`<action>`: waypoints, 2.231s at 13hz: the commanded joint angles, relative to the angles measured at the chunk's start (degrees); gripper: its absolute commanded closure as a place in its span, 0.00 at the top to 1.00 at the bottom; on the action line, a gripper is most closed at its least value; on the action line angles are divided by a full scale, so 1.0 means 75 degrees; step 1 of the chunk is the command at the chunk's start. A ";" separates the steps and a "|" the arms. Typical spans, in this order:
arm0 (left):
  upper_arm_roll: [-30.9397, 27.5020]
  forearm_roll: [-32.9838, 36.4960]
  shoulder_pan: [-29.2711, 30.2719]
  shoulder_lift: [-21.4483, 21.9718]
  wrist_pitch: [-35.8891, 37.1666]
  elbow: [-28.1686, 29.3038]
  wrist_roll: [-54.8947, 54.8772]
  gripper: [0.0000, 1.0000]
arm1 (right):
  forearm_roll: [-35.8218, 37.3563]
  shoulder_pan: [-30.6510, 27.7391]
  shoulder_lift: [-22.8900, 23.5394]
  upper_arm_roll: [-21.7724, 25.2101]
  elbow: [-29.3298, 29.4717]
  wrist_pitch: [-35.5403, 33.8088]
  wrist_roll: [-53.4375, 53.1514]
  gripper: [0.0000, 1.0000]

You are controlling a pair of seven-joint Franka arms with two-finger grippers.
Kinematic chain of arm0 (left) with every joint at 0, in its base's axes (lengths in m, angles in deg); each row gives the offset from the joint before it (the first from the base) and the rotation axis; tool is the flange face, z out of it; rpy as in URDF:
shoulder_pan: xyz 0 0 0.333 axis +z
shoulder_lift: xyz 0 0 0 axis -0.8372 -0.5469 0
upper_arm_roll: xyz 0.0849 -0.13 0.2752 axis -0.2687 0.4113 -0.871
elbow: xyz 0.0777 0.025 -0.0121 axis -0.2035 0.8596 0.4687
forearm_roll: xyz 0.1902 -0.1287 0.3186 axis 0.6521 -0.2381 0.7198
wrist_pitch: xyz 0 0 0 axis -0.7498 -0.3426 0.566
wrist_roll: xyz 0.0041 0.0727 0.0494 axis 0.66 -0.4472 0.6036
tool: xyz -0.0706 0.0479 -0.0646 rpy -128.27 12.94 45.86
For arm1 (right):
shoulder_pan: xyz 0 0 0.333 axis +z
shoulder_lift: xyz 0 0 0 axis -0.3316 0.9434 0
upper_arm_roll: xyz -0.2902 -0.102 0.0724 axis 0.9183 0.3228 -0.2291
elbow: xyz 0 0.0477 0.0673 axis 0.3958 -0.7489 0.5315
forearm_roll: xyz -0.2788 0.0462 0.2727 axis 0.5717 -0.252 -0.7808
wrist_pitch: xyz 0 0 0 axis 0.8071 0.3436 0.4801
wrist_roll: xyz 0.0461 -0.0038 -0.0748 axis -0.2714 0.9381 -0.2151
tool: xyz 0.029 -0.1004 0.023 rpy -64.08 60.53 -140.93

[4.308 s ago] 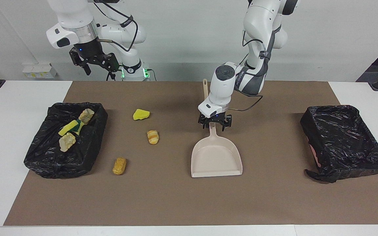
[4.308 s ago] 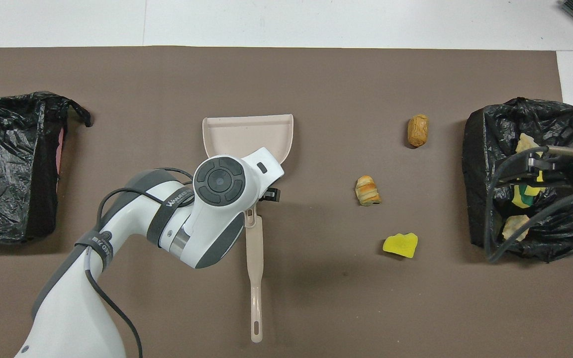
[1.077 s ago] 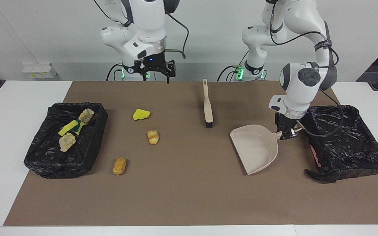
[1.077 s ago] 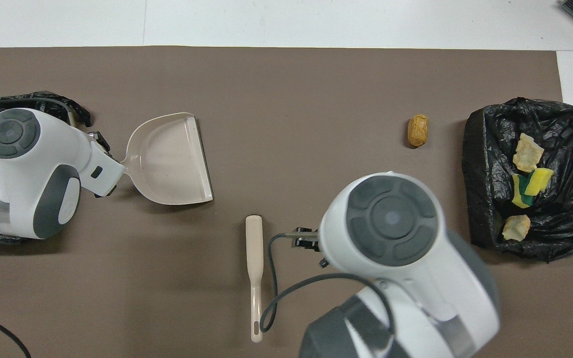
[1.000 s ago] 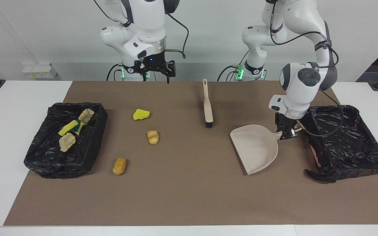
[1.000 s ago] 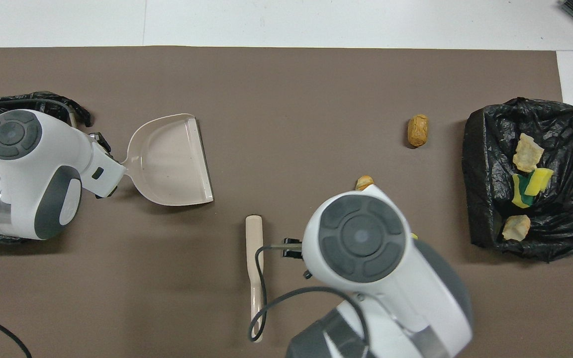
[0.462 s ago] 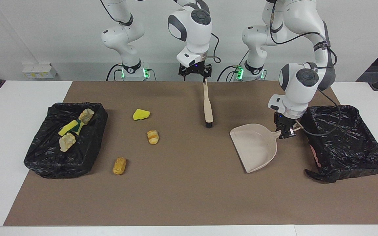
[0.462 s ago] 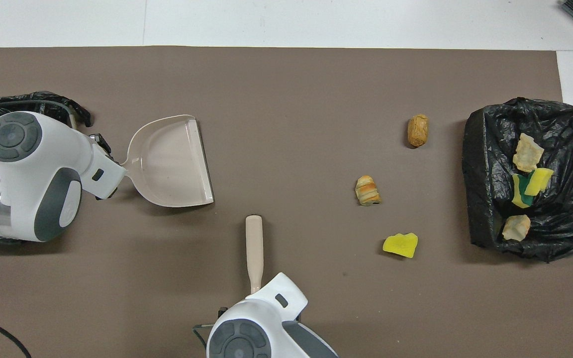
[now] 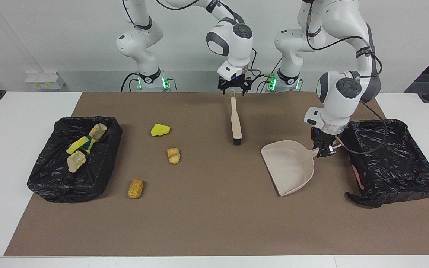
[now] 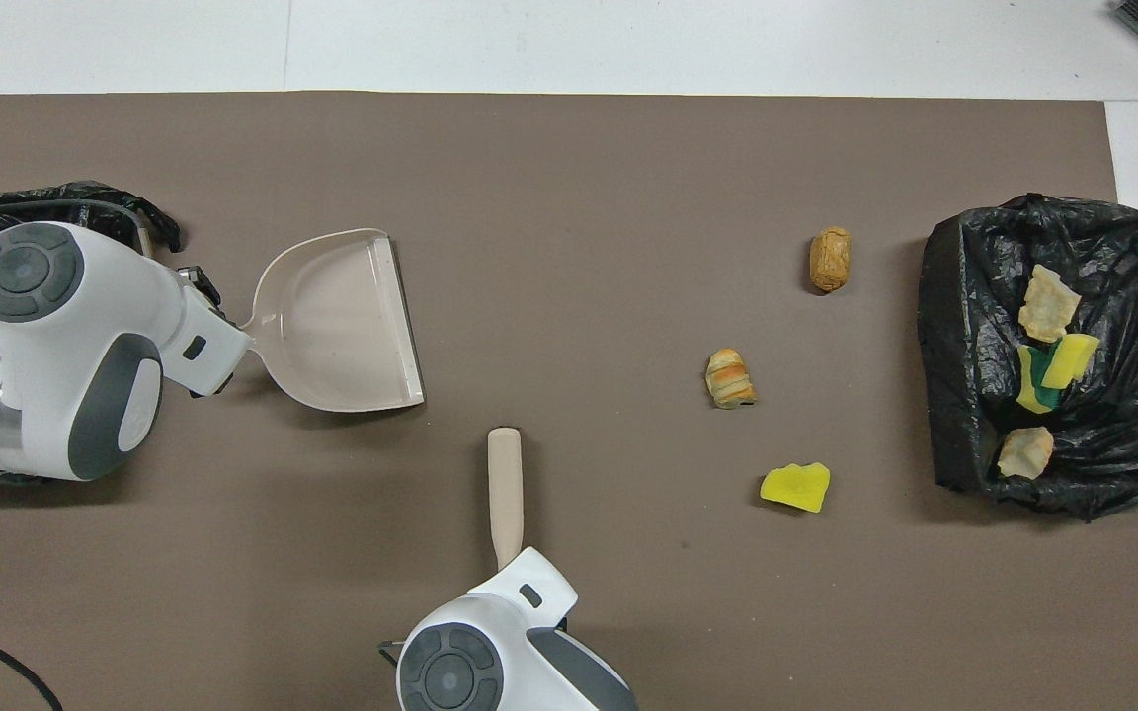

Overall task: Sweep and dump trash in bin
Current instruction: 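Lift the brush with the right gripper while the left gripper positions the dustpan, then sweep the yellow sponge piece into the dustpan with the right gripper's brush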

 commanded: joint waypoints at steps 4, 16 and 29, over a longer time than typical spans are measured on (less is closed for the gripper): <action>0.0036 0.0095 0.0072 0.0262 -0.0146 0.0265 0.0026 0.00 | -0.0110 -0.0071 -0.0131 0.0006 -0.0154 0.0067 -0.0491 0.00; 0.0106 0.0072 -0.1122 0.0437 -0.0064 0.0427 0.1418 0.00 | 0.0416 -0.1630 -0.2051 0.0076 -0.0469 -0.2988 -0.2633 0.00; 0.0106 0.0013 -0.2190 0.0567 -0.0146 0.1062 0.3119 0.00 | 0.0032 -0.3481 -0.3213 0.0029 -0.3083 -0.2081 -0.1972 0.00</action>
